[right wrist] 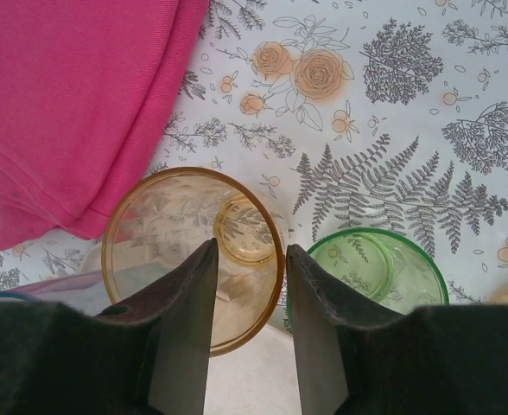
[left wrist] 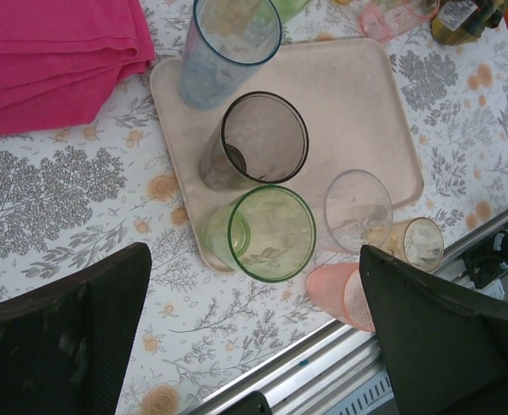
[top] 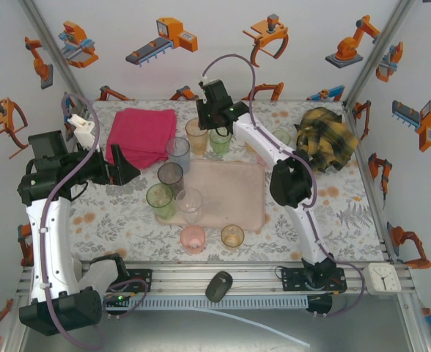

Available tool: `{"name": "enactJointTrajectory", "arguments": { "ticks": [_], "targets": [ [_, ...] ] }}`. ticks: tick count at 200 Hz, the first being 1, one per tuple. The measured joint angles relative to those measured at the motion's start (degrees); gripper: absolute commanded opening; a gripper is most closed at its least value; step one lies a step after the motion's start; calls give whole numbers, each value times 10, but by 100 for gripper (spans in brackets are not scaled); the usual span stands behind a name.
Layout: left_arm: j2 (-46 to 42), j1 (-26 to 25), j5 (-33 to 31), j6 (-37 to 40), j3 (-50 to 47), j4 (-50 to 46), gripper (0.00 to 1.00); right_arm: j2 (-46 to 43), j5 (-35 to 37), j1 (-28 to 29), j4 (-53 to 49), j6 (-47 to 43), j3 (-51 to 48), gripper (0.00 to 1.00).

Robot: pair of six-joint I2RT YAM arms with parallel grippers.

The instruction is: Place the glasses into the tray

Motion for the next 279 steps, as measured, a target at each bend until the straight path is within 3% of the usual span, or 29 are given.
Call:
{"name": "enactJointTrajectory", "arguments": {
  "ticks": [111,211,279],
  "targets": [
    [-1,0,2,-1,-3,3,99,45,0,-1,-46,-33,63,24],
    [-2,0,2,-1,-3,3,99,58,-1,-8,-66,-40,93,8],
    [-7,3,2,-1,-3,3,99,69,-16,-26,-65,-23,109,4]
  ]
}}
